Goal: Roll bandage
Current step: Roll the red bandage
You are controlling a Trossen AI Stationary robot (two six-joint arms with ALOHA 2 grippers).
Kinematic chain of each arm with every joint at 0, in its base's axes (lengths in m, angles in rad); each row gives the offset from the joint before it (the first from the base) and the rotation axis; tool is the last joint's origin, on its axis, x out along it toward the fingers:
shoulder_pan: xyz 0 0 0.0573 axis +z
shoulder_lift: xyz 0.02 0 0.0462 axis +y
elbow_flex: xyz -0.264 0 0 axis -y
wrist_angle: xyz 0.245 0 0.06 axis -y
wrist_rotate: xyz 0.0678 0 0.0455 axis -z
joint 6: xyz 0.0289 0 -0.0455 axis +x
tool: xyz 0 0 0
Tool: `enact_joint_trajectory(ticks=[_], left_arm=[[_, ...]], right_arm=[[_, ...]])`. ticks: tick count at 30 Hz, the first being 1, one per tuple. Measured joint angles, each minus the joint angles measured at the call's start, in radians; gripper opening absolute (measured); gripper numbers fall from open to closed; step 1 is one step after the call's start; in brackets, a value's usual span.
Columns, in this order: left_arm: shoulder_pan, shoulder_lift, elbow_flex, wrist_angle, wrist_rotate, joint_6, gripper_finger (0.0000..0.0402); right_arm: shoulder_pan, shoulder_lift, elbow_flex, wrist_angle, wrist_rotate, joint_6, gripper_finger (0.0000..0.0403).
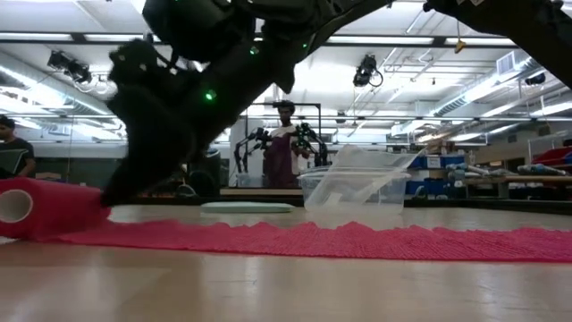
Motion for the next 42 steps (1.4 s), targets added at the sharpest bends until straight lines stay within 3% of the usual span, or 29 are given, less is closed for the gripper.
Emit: enact_joint_trajectory(ticks=[10,18,31,42], left_arm=[[0.000,0.000,0.000,-0.003,0.000,0.000,0.0072],[0.000,0.000,0.000,0.000,0.001,0.000,0.0072],[0.010,0.000,0.000,0.075,-0.038,0.009,0.0072],[0.049,0.000,0.001,0.146,-0.071,0.184,0.0072]], right_arm=[[0.000,-0.030,0.002,-0.124,0.000,0.031,0.0045],[0.005,-0.100,0.003,-0.104,0.020,0.035,0.0045],[0.025,-0.099,0.003,0.117,0.030,-0.036,0.0045],[-0.023,-0.100,-0.123,0.190,-0.041,0.029,0.0045]])
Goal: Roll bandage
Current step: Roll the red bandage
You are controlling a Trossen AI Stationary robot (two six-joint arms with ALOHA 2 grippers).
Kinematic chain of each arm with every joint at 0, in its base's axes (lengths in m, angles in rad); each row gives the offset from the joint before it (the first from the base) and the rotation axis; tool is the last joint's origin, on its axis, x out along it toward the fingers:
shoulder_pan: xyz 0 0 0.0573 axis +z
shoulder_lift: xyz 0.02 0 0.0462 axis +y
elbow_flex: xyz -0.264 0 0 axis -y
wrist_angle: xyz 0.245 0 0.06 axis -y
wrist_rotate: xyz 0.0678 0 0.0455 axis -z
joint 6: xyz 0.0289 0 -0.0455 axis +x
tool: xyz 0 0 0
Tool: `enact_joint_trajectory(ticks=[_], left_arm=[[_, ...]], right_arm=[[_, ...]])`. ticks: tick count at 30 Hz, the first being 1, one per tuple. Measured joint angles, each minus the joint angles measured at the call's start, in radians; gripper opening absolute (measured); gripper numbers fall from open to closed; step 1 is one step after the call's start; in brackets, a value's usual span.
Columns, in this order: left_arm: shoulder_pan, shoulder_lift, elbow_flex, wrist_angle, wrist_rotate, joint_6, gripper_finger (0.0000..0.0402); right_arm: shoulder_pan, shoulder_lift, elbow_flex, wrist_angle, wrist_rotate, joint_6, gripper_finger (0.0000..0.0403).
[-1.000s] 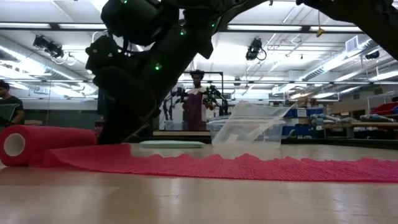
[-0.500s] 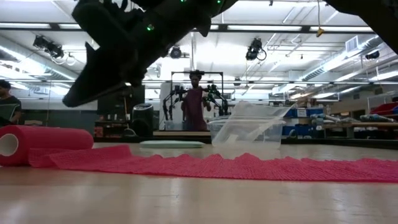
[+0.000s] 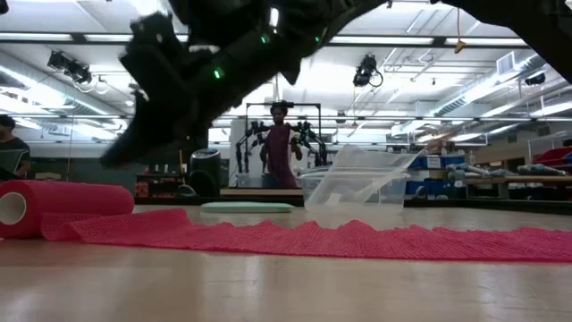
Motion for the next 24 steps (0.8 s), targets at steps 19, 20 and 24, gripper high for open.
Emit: enact_joint_trajectory(ticks=[19,20,24], left_arm=[[0.133,0.000,0.000,0.119,0.033,0.401,0.0072],[0.145,0.000,0.000,0.121,0.036,0.414,0.0072],[0.173,0.000,0.000,0.121,0.058,0.453,0.0072]], right_arm=[[0.053,-0.006,-0.039,-0.228,0.006,0.034,0.0017],[0.053,-0.014,-0.040,-0.245,0.005,0.042,0.0015],[0.056,-0.057,-0.045,-0.340,0.004,0.054,0.0012]])
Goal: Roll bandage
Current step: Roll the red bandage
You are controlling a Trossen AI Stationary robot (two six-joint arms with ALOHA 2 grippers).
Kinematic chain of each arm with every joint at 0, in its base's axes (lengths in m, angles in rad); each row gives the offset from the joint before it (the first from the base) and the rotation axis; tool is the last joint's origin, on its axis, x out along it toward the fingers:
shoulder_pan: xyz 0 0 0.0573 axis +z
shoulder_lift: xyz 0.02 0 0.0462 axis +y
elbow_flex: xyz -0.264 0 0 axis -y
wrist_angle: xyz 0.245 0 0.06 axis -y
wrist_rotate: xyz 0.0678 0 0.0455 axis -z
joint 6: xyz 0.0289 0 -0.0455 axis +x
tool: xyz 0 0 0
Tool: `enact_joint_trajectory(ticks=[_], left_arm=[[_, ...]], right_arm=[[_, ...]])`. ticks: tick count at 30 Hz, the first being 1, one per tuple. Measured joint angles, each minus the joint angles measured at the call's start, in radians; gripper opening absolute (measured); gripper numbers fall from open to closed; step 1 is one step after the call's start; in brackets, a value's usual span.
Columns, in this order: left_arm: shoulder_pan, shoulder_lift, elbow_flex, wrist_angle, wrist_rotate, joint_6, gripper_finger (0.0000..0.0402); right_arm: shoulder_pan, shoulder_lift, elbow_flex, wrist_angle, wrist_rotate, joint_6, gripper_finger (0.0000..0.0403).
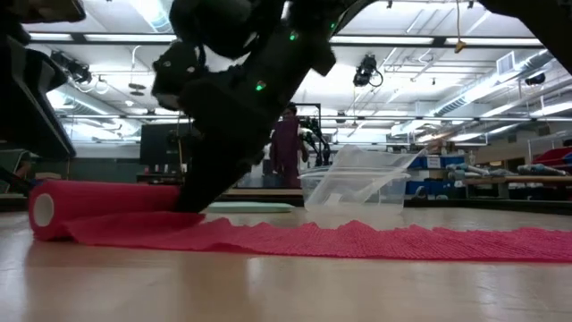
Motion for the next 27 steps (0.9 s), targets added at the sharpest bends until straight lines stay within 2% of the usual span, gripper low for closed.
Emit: enact_joint_trajectory(ticks=[8,18,27], left_arm=[[0.005,0.000,0.000,0.008,-0.008,0.001,0.0072],[0.027,0.000,0.000,0.085,-0.011,0.077,0.0072],[0.085,0.001,-0.001,0.109,0.023,0.193,0.0072]], right_arm=[[0.003,-0.090,-0.004,-0.012,0.006,0.001,0.0031],[0.041,-0.094,-0.037,-0.090,-0.008,0.052,0.0056],[0.089,-0.100,-0.090,-0.065,0.055,0.093,0.0055]])
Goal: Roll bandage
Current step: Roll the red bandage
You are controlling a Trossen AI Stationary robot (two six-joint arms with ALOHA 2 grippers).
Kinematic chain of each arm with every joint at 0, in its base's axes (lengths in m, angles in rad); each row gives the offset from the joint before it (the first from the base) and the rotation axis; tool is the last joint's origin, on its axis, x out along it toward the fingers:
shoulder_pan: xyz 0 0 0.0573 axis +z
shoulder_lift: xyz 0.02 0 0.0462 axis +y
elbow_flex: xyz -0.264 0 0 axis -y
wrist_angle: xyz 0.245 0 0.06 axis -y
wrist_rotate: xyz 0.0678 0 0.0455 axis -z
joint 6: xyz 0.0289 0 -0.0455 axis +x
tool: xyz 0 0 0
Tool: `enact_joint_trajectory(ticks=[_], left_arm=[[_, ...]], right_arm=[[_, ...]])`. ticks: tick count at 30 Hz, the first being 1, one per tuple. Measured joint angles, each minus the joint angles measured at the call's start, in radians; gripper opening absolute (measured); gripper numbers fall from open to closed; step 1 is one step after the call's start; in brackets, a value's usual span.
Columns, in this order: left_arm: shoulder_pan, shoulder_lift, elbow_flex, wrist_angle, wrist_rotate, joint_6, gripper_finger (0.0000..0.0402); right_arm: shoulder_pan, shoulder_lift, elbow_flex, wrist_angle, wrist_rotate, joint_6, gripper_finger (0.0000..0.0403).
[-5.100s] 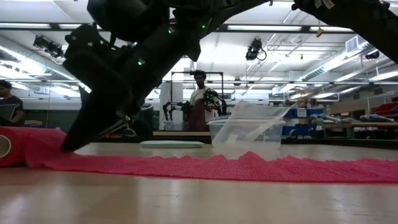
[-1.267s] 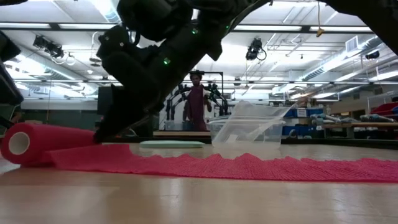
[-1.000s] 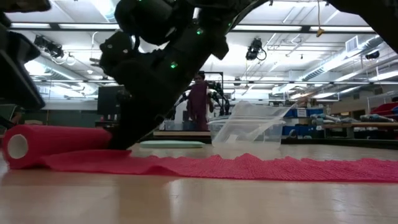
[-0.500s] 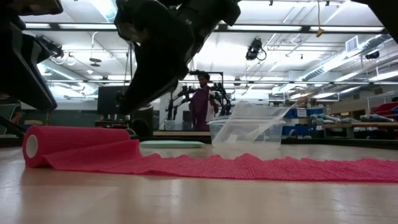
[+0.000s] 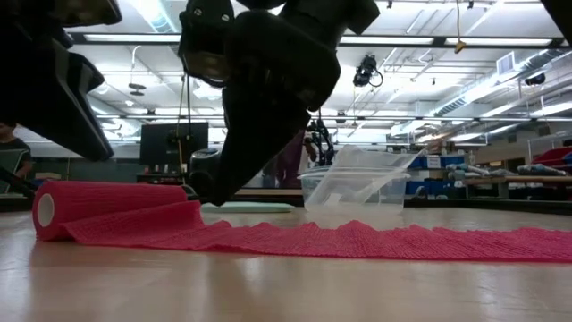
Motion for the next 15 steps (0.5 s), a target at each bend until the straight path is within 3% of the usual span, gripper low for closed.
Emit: enact_joint_trajectory(ticks=[6,15], left_arm=[[0.007,0.000,0.000,0.002,0.009,0.021,0.0072],[0.022,0.020,0.000,0.112,0.016,0.115,0.0072]], right_arm=[[0.024,-0.046,-0.021,-0.007,0.069,0.002,0.0052],[0.023,-0.126,-0.123,0.018,0.090,0.028,0.0051]])
